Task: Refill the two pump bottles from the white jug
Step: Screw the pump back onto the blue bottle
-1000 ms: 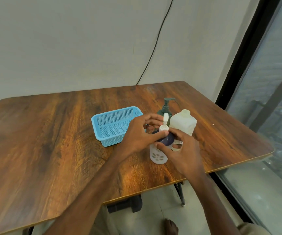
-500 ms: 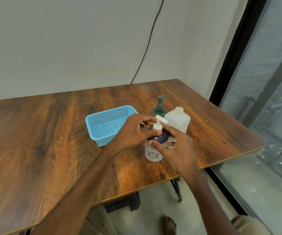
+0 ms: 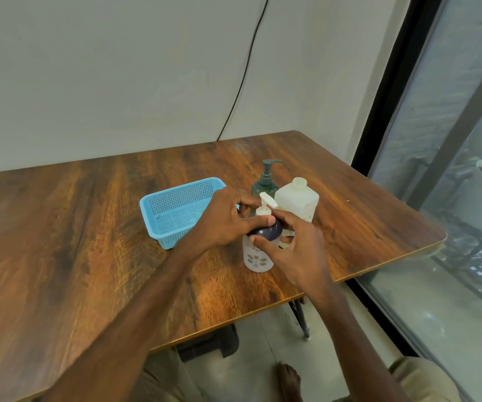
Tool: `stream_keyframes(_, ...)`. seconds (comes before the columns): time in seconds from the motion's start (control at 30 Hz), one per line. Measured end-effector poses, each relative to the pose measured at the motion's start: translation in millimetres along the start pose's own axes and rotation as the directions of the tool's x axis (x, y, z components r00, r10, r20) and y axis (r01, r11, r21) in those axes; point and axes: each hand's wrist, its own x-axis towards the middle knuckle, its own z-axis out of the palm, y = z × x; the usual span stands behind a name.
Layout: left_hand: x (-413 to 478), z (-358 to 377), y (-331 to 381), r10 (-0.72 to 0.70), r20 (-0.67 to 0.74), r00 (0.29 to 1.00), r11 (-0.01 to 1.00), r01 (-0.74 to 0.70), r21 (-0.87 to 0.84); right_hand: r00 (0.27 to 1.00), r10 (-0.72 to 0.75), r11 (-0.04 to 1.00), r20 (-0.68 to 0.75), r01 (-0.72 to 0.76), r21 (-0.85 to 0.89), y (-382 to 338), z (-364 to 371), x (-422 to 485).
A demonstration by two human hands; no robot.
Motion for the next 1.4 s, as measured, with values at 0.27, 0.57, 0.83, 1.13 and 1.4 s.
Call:
stream_keyframes(0.27,7.3,-9.8,-4.5,0.022,0.130,0.991,0.998,-0.013,-0.068,1.000,0.015,1.000,0.004,-0.015,0.027,-2.6,-2.8,1.1)
stream_keyframes(0.57,-11.9,-12.0,-5.3,0.054,-0.026,0.998,0.997,-0.053,0.047,1.000,-0.020,0.999,-0.024,0.020,0.033,-14.5,5.8,-7.0)
stream_keyframes(0.83,-23.5,-41.6,-22.2,-0.028,-0.070,0.997,0.988,0.038,0.151,0.995,-0.088,0.993,0.038,0.085,0.077,-28.3,38.2,2.4)
stream_keyframes(1.13,-42.6,-37.9,-15.1,-0.169,-0.248,0.954,0.967,0.208,0.144,0.997,-0.030,0.988,0.067,0.020,0.155,-29.7,44.5,1.1)
stream_keyframes(1.4,-72.7,4.9,45.1,0.168,-0.630,0.758,0.975,-0.033,0.220,0.925,-0.053,0.994,-0.377,0.085,0.068,-4.4,-37.8,-13.0)
